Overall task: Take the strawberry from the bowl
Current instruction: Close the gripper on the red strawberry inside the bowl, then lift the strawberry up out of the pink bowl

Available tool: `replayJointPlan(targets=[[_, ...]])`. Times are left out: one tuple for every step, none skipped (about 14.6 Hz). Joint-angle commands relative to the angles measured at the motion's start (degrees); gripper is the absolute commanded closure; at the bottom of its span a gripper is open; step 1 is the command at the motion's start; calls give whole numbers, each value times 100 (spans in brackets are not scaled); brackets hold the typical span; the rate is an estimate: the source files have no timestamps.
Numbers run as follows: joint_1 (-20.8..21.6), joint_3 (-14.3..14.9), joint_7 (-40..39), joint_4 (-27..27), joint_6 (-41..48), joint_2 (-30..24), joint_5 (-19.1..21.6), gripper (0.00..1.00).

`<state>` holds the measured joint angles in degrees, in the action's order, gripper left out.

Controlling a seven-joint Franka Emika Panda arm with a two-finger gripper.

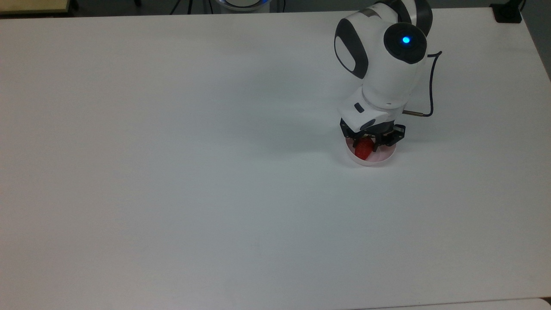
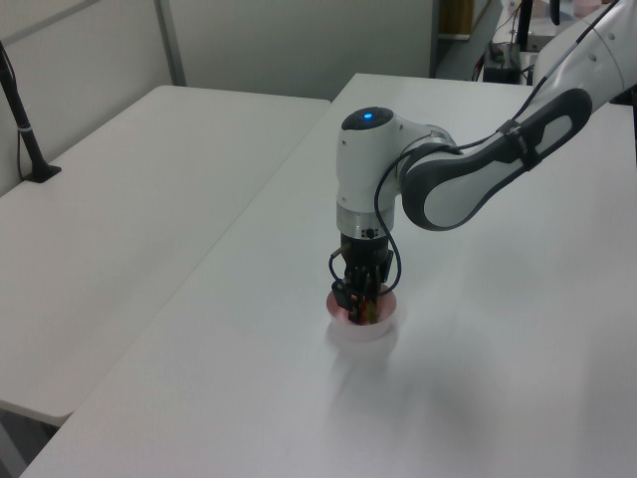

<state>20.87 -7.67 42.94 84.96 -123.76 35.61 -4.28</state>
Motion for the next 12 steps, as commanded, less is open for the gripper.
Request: replayJointPlan(targets=[[66,56,4,-24,236,-352,-30,74],[48,47,4,-41,360,-397,-38,74],[31,55,-39,-33,457,-536,-56,74],[13,47,-231,-33,501,-625,-56,74],[-56,55,-712,-33,728,-713,-47,74],[-223,56,-1247,-33,869,-748,-56,74],[-372,64,-1844,-33,880,-757,-82,74],[-504,99,-2268,-24,888,-749,-91,74],[-758,99,-2959,11,923,-740,-126,73],[-934,99,-3436,20,924,-722,-126,73],[-1084,108,-3798,29,932,-687,-152,73],[-1216,126,-4019,46,932,-661,-213,73]])
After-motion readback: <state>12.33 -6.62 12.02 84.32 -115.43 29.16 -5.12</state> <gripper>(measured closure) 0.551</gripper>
